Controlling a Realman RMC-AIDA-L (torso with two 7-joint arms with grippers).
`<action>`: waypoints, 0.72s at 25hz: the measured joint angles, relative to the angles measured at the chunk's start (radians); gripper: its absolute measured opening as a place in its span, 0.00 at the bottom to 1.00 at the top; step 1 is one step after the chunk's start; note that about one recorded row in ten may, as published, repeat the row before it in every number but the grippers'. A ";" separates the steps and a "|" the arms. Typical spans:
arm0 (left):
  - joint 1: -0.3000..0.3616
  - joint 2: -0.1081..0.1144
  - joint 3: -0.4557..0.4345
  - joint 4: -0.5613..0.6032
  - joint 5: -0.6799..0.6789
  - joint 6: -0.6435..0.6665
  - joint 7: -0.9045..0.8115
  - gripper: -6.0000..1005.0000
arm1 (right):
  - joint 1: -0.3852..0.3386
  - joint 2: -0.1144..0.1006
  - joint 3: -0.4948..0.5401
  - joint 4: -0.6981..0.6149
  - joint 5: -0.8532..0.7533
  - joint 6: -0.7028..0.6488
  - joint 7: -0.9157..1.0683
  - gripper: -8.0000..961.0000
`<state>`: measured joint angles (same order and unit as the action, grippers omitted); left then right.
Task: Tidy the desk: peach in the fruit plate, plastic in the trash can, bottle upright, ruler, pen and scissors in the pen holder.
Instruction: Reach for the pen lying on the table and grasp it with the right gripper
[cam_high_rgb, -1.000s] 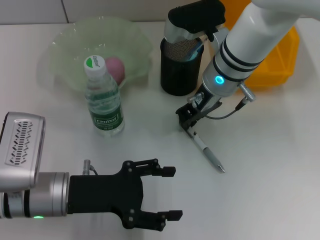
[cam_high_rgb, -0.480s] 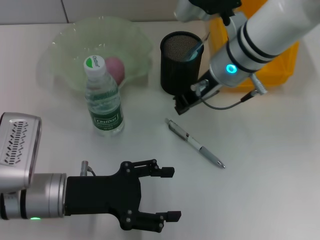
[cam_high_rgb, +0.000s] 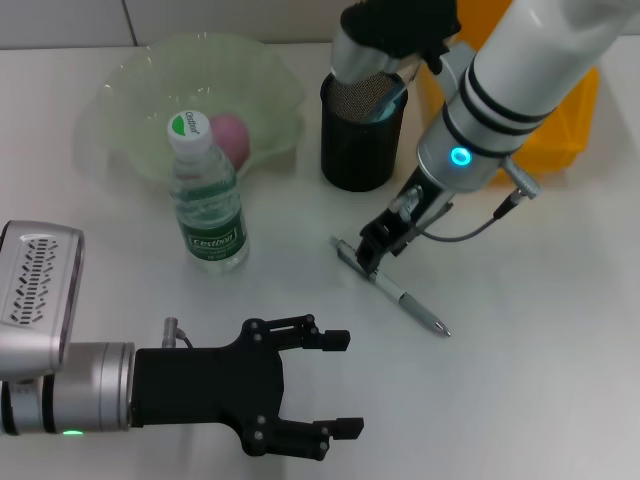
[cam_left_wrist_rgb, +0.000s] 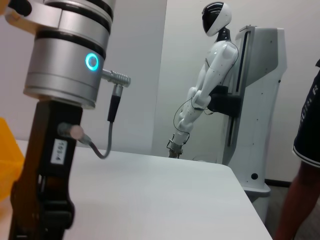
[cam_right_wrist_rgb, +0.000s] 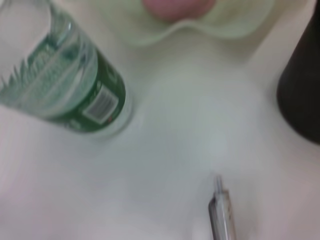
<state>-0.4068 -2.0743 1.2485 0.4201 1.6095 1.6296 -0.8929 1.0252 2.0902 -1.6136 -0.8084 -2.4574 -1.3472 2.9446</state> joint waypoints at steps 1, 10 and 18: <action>0.000 -0.001 0.000 0.000 -0.001 0.001 0.000 0.83 | 0.003 0.000 -0.010 0.001 0.000 0.000 0.003 0.17; 0.000 -0.001 0.000 0.000 -0.003 0.001 0.000 0.83 | 0.015 0.002 -0.075 0.016 0.003 -0.014 0.007 0.45; 0.000 -0.001 0.000 -0.001 -0.004 -0.001 0.000 0.83 | 0.020 0.002 -0.089 0.041 0.008 -0.010 0.008 0.44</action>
<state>-0.4065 -2.0755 1.2486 0.4192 1.6060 1.6286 -0.8928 1.0456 2.0924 -1.7030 -0.7674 -2.4495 -1.3571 2.9525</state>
